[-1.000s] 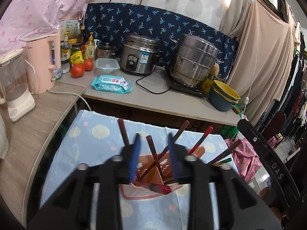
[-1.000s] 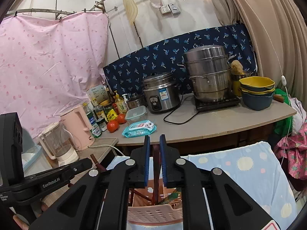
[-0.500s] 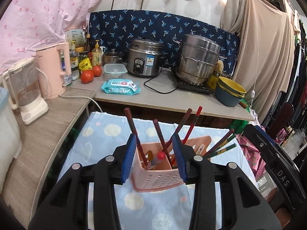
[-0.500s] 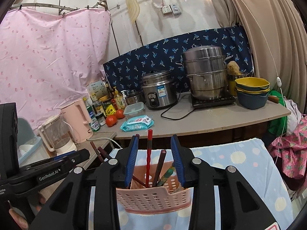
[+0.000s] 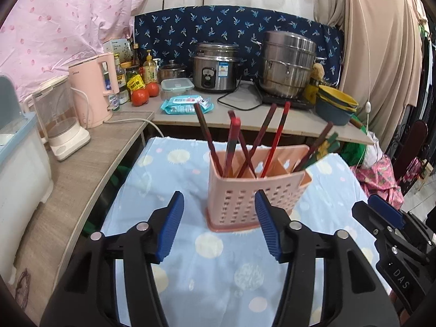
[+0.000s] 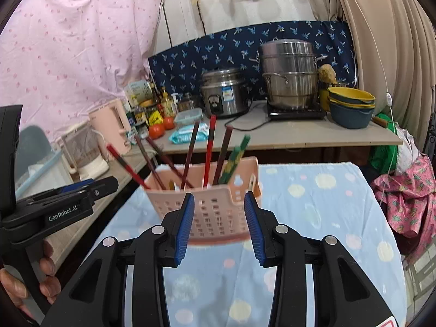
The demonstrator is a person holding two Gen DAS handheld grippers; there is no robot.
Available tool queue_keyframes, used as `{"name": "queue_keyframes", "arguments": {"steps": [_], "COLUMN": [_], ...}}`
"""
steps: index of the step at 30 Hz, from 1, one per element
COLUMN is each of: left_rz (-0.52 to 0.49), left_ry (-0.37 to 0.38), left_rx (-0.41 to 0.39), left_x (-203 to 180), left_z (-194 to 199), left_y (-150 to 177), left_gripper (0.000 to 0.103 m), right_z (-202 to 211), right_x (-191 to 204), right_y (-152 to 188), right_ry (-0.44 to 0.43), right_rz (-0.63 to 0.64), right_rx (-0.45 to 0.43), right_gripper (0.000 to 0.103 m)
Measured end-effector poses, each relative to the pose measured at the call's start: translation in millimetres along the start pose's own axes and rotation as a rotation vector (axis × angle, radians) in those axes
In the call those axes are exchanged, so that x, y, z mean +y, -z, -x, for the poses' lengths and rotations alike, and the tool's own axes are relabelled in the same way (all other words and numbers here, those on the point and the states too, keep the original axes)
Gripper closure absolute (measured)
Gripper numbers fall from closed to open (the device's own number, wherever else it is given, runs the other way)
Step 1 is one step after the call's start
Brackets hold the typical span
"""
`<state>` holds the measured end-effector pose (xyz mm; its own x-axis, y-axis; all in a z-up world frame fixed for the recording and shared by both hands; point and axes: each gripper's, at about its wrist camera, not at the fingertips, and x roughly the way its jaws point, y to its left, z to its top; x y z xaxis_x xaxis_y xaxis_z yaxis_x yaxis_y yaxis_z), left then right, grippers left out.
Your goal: Organize utensils
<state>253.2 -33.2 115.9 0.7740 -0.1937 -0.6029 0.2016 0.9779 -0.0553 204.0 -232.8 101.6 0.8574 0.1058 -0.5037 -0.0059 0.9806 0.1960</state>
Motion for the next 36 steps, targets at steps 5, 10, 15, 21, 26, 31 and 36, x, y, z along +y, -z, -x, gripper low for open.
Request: {"name": "queue_keyframes", "arguments": {"steps": [5, 10, 15, 21, 26, 31, 36], "left_rz": [0.003, 0.011, 0.031, 0.056, 0.05, 0.047, 0.047], "left_ry": [-0.013, -0.027, -0.034, -0.051, -0.079, -0.097, -0.104], "left_rx": [0.031, 0.059, 0.089, 0.121, 0.126, 0.131, 0.134], "left_x": [3, 4, 11, 20, 23, 24, 23], "left_z": [6, 8, 8, 11, 17, 23, 29], "left_y": [20, 36, 52, 70, 84, 94, 101], "left_gripper": [0.047, 0.046, 0.046, 0.041, 0.037, 0.035, 0.031], "right_z": [11, 17, 21, 28, 36, 42, 53], "right_x": [4, 5, 3, -2, -9, -14, -16], "right_y": [21, 38, 50, 64, 76, 85, 92], "right_ry": [0.032, 0.052, 0.058, 0.084, 0.104, 0.125, 0.141], "right_rz": [0.016, 0.012, -0.002, -0.021, -0.047, -0.06, -0.063], "right_rx": [0.051, 0.091, 0.122, 0.142, 0.155, 0.164, 0.16], "right_gripper": [0.059, 0.059, 0.059, 0.059, 0.058, 0.058, 0.05]}}
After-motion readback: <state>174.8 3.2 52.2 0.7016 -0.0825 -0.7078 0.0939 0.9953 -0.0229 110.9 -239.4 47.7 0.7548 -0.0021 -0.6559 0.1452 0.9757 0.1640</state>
